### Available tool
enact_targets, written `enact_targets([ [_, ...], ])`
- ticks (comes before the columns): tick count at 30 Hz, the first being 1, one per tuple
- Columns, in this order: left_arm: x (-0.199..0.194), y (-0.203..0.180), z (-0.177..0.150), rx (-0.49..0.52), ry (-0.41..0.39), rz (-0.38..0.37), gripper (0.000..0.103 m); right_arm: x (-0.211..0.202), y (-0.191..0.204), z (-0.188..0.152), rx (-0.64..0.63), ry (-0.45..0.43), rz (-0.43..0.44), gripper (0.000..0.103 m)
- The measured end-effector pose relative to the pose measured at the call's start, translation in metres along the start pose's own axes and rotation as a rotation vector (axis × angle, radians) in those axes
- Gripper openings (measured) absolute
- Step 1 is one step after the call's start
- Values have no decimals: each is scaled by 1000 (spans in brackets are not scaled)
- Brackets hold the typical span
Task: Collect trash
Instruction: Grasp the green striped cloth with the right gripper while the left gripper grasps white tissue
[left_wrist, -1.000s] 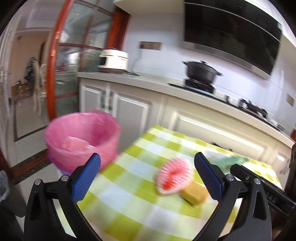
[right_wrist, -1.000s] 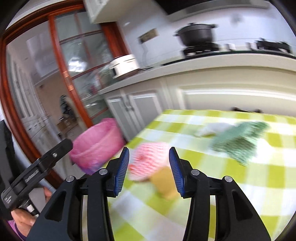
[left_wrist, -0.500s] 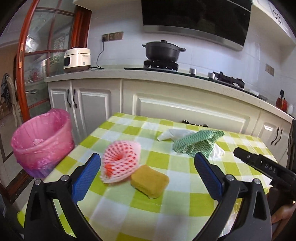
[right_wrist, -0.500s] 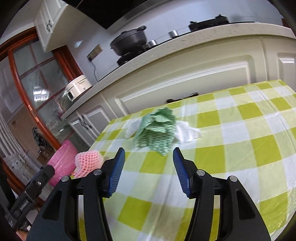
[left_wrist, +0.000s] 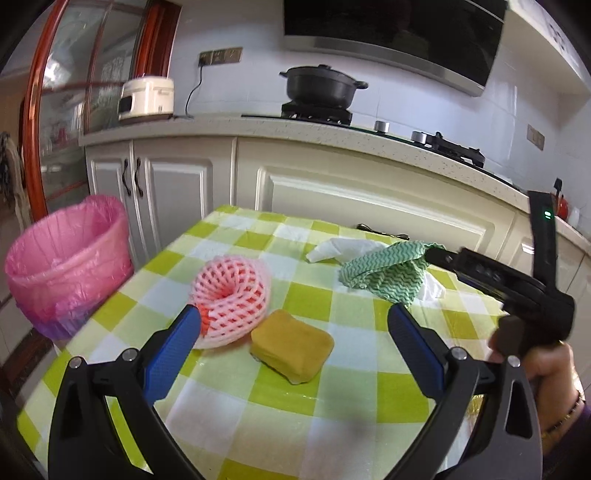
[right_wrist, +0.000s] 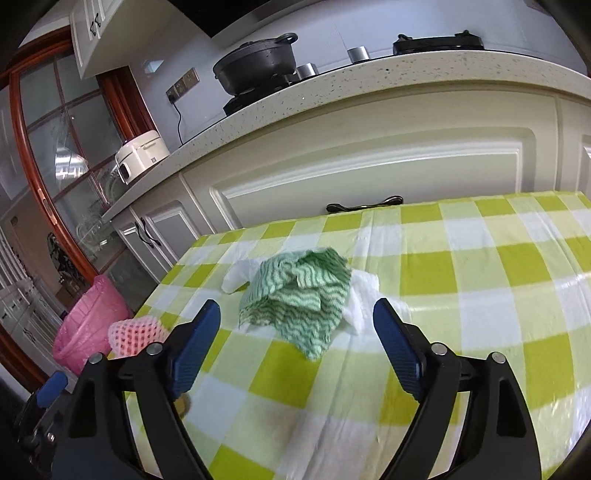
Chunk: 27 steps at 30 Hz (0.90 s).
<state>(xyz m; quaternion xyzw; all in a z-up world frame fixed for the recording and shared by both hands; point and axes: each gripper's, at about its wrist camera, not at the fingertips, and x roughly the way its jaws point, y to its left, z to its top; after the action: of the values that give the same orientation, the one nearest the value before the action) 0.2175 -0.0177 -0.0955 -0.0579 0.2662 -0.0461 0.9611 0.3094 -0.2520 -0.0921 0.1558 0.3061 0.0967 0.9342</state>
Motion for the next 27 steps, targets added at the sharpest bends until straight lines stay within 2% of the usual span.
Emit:
enact_targets([
  [5,6,13,0,-62,30,-9,98,28,8,22,-17,12,-10,85],
  [10,5,18,1,-59,25,5,98,53,16,28,-50,67,-51,85],
  [11,4,19,2,-55,21,9,98,54,19,25,-63,71,-56,82],
  [13,3,20,2,-49,12,21,98,53,24,18,-86,84,-66,60],
  [17,5,24,4,-49,19,33,98,48,27,1,-98,111,-55,42],
  [19,5,25,5,-51,23,40,98,43,26,-8,-102,114,-44,23],
  [22,3,25,9,-47,14,43,98,28,23,-15,-97,96,-19,14],
  [27,7,16,22,-10,10,46,98,-15,13,-23,-65,53,12,13],
])
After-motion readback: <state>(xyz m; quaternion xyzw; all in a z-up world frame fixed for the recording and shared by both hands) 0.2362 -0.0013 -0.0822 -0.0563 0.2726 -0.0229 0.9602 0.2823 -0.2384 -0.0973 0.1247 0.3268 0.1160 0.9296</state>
